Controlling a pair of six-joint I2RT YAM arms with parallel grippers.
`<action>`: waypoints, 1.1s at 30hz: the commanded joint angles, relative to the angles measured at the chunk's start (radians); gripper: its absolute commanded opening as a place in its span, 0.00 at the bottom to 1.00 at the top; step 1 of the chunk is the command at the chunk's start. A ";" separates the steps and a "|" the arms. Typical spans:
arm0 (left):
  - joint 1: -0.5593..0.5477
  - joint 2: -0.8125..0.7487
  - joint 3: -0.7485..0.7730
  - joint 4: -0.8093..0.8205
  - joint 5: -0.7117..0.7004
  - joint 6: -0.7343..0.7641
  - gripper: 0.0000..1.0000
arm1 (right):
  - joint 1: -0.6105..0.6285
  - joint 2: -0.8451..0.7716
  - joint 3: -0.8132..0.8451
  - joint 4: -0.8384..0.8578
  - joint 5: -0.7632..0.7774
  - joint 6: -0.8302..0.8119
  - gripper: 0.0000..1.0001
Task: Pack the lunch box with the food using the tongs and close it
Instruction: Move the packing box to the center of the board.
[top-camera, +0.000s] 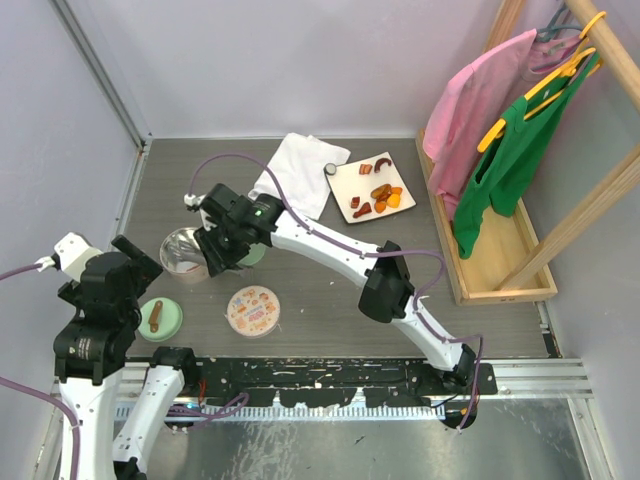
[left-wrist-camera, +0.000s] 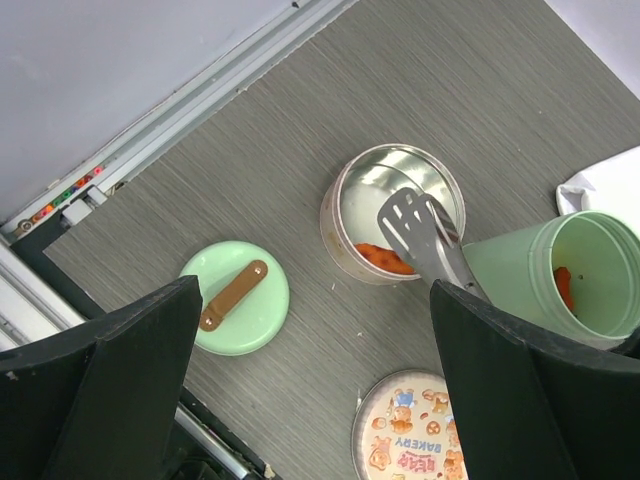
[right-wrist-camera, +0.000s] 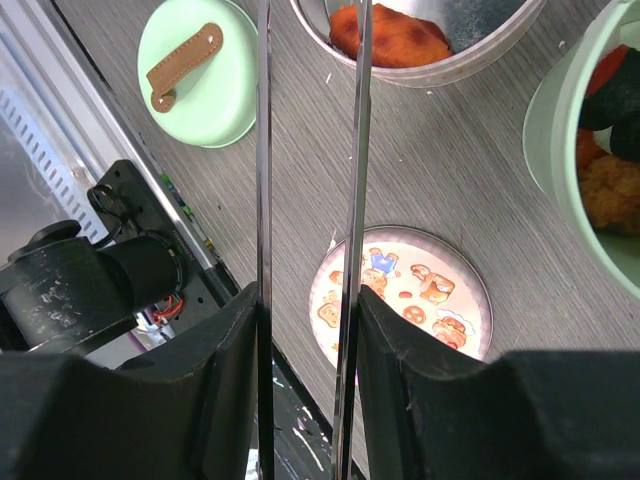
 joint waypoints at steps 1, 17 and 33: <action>-0.003 0.002 -0.012 0.050 0.011 0.012 0.98 | 0.002 -0.143 0.031 0.046 0.012 -0.012 0.44; -0.003 0.089 -0.056 0.145 0.168 0.055 0.98 | -0.019 -0.514 -0.289 0.033 0.139 -0.024 0.40; 0.232 0.629 0.078 0.383 0.587 0.122 0.98 | 0.005 -0.715 -0.729 0.126 0.085 -0.039 0.39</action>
